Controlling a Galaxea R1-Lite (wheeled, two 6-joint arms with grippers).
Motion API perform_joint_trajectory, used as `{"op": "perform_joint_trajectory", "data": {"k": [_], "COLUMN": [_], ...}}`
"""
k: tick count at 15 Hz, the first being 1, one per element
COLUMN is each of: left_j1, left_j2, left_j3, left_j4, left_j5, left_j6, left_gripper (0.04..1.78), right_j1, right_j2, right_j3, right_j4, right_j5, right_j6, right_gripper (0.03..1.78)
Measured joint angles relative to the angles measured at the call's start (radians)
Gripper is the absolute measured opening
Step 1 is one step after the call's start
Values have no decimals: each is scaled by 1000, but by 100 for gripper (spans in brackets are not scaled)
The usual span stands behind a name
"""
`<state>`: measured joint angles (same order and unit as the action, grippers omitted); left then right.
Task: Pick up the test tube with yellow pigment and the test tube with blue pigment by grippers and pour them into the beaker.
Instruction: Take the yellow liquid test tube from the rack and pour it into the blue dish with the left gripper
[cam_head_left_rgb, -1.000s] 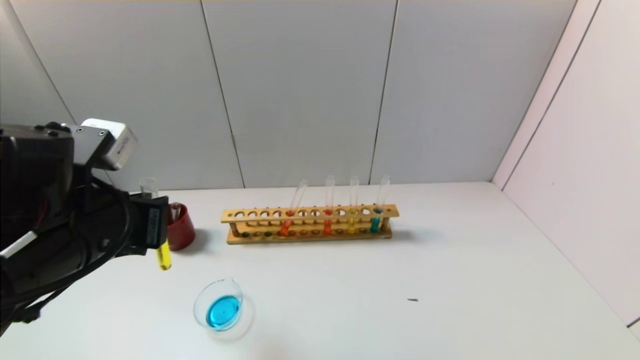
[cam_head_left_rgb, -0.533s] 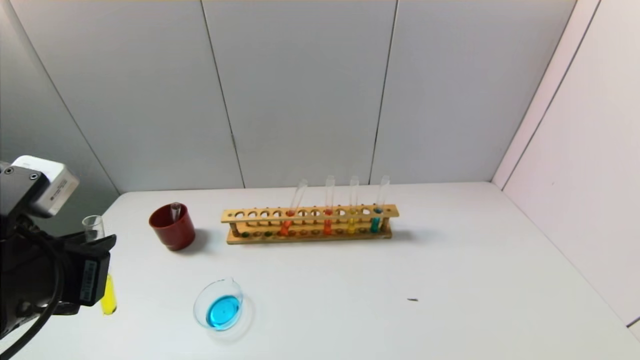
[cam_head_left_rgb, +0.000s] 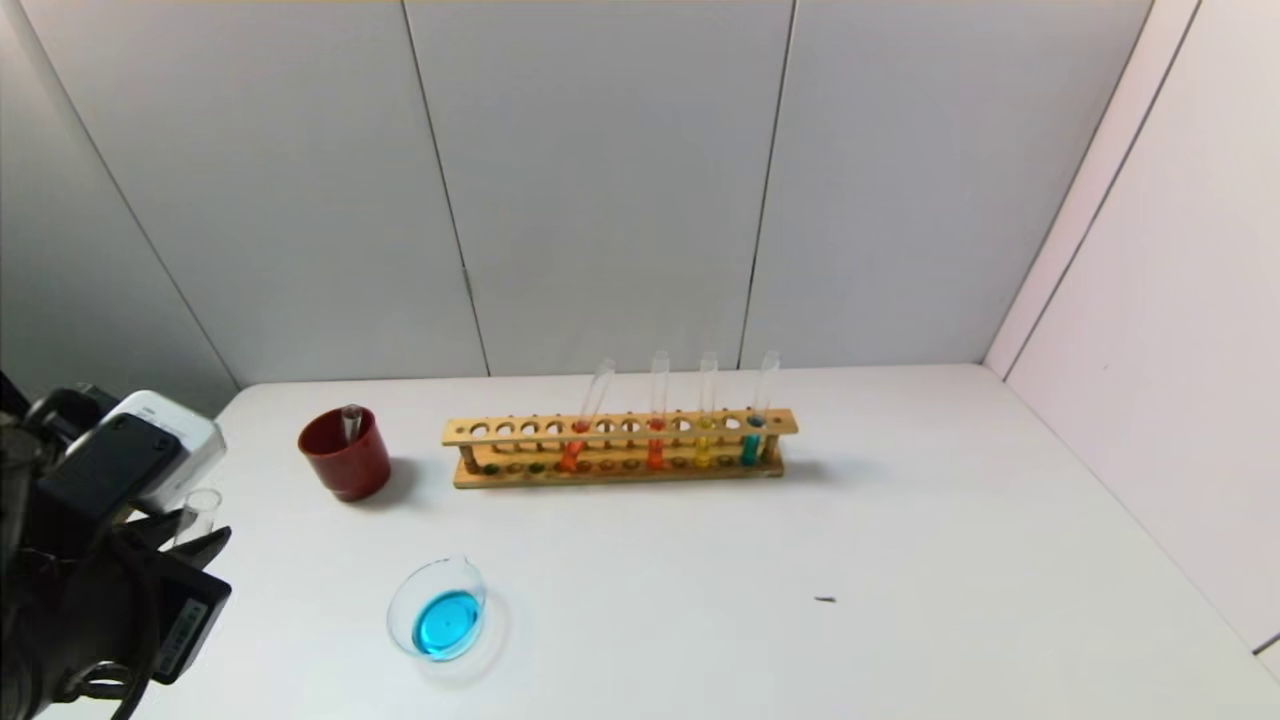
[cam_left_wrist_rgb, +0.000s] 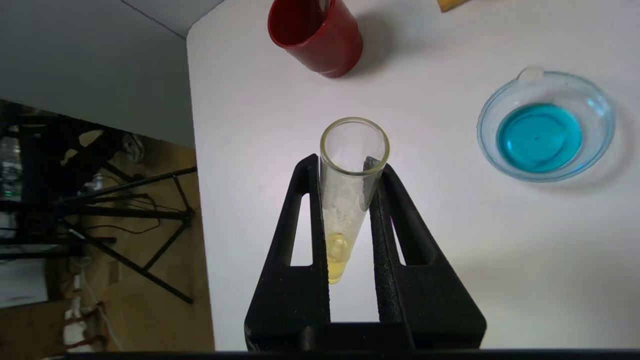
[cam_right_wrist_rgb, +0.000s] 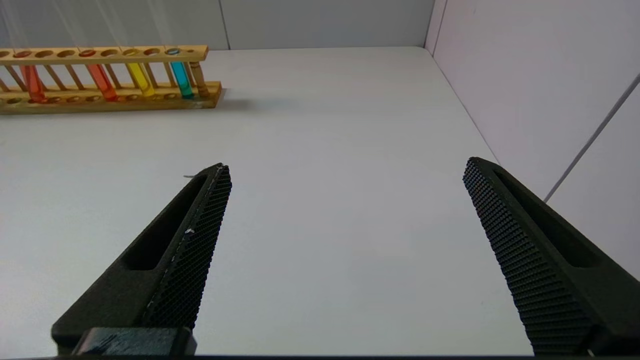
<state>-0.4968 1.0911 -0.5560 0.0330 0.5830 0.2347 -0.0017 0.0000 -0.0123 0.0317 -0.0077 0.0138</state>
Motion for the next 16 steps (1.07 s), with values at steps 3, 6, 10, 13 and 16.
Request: {"op": "perform_joint_trajectory", "data": {"k": [3,6,10,13,16], "left_j1": [4,1,0,-1,-1], "left_j2": [66,153,249,300,337], "left_j3": [22,20,9,5,3], "left_j4": [-3,-7,-4,-3,-1], "left_j5": [28,51,54,54,53], "left_j6": [146,193,272,322,380], "left_gripper": [30,30,30,30,30], "right_j1": [0,0,0,0,0], "right_j2": [0,0,0,0,0], "right_j3": [0,0,0,0,0], "right_j4": [0,0,0,0,0], "right_j5": [0,0,0,0,0], "right_j6": [0,0,0,0,0], "right_gripper": [170,170,170,170,170]}}
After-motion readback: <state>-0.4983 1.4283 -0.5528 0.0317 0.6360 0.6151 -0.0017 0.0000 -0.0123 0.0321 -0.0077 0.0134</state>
